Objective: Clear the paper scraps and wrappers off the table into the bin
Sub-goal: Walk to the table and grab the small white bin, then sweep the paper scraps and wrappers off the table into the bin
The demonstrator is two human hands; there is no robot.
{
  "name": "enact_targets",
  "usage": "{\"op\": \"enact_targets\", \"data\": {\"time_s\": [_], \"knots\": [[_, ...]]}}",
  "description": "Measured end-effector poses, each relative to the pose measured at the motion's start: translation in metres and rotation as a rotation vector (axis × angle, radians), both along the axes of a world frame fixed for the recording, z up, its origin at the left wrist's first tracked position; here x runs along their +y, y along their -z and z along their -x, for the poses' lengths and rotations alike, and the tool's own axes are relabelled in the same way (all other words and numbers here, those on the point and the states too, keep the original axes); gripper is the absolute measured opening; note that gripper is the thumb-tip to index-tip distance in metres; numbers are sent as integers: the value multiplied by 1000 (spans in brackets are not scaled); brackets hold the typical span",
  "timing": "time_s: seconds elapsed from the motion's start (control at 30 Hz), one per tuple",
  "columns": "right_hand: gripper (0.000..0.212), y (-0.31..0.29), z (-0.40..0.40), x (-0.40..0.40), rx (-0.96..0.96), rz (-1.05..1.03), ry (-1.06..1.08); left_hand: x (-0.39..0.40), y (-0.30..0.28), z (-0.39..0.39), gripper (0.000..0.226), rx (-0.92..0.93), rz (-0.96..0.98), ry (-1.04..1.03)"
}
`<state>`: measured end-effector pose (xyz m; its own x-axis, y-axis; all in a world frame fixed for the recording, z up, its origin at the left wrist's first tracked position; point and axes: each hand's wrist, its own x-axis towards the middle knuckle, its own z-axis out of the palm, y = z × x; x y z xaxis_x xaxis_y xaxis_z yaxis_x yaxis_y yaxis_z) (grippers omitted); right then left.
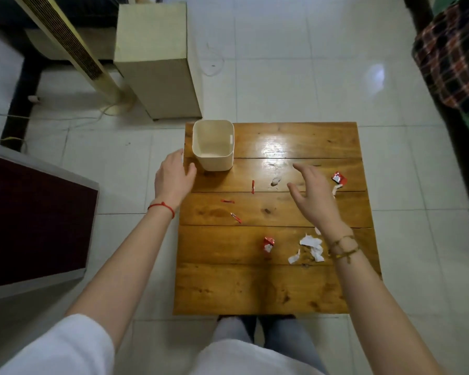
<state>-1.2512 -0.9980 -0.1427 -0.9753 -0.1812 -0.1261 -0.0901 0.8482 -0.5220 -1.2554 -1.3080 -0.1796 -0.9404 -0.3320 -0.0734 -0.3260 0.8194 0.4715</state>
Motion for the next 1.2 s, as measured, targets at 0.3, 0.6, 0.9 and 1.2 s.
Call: {"op": "enact_targets", "data": {"time_s": [0.3,0.6,0.9,1.2], "knots": [[44,76,42,-8,-74,-72,-3,-18,98,100,54,-231,-190,-132],[44,112,55,-20,-89,-53,-21,-19,137,125,34,-299,-311,-212],[43,110,22,-6,-69,-39,-16,-5,115,78,31,-272,-291,-157],[41,94,-61,40,-46,-38,-22,60,64,-53,21,-181,-253,-116]]}}
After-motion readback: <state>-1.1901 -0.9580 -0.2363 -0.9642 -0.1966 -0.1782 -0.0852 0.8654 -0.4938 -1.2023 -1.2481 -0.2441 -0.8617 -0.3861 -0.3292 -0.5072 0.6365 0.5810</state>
